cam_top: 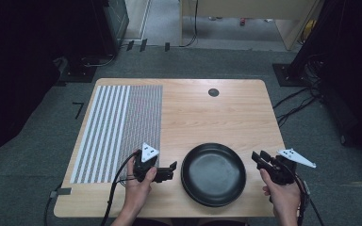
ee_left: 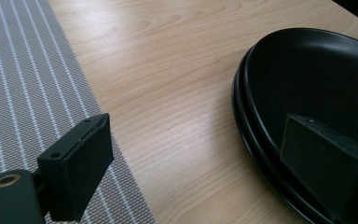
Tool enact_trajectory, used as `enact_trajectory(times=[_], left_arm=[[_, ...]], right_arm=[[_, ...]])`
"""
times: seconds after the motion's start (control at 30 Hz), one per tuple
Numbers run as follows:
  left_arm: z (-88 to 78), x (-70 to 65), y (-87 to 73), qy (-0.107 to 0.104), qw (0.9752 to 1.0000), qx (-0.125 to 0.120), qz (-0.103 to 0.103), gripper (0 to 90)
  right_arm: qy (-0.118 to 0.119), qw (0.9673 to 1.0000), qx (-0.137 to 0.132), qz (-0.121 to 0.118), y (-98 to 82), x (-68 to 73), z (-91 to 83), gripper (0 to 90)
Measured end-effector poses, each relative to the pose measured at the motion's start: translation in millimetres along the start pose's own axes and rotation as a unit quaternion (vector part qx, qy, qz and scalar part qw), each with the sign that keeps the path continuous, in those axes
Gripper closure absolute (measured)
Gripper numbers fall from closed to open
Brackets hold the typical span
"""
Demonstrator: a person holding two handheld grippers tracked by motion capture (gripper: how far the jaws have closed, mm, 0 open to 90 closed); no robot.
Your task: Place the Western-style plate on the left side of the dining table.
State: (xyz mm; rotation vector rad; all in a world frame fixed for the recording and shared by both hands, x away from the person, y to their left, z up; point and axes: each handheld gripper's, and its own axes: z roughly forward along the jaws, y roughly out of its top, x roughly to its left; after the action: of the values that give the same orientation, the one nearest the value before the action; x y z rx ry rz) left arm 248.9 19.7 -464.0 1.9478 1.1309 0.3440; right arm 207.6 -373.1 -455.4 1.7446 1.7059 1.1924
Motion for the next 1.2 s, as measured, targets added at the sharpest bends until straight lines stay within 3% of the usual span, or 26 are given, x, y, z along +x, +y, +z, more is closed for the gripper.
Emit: enact_trajectory(times=[0.13, 0.3, 0.37, 0.47, 0.6, 0.7, 0.77, 1.07, 1.2], left_arm=[[4.4, -6.1, 0.4, -0.002, 1.0000, 0.002, 0.002, 9.2], [9.0, -15.0, -1.0, -0.004, 1.0000, 0.003, 0.004, 9.5], [10.2, -18.5, -2.1, -0.024, 0.9997, 0.006, 0.004, 13.4], [12.8, -24.0, -5.3, -0.026, 0.9996, 0.010, 0.010, 13.1], [18.5, -26.2, -9.8, -0.033, 0.9992, 0.024, 0.002, 15.7], [19.0, -26.0, -13.8, -0.026, 0.9995, 0.021, -0.004, 30.7], [18.9, -24.3, -16.1, -0.045, 0.9987, 0.018, -0.013, 41.8], [21.4, -28.3, -20.3, -0.075, 0.9967, 0.027, -0.017, 51.4], [19.8, -28.0, -20.1, -0.096, 0.9946, 0.030, -0.023, 64.0]], right_arm=[[0.001, 0.9998, 0.011, 0.016, -6.5, -0.3, 1.4, 64.1], [0.006, 0.9997, 0.015, 0.015, -12.6, -3.4, 3.0, 66.4], [0.009, 0.9996, 0.020, 0.017, -16.3, -3.5, 3.7, 66.5], [0.017, 0.9991, 0.027, 0.027, -21.1, -4.2, 6.2, 66.1], [0.024, 0.9986, 0.031, 0.036, -23.3, -3.5, 8.5, 69.9], [0.023, 0.9981, 0.036, 0.045, -24.2, -2.2, 9.2, 73.0], [0.024, 0.9979, 0.040, 0.045, -25.4, -2.1, 9.7, 73.9], [0.044, 0.9954, 0.057, 0.064, -30.4, -3.6, 11.5, 79.5], [0.049, 0.9946, 0.059, 0.070, -30.7, -3.3, 11.1, 81.2]])
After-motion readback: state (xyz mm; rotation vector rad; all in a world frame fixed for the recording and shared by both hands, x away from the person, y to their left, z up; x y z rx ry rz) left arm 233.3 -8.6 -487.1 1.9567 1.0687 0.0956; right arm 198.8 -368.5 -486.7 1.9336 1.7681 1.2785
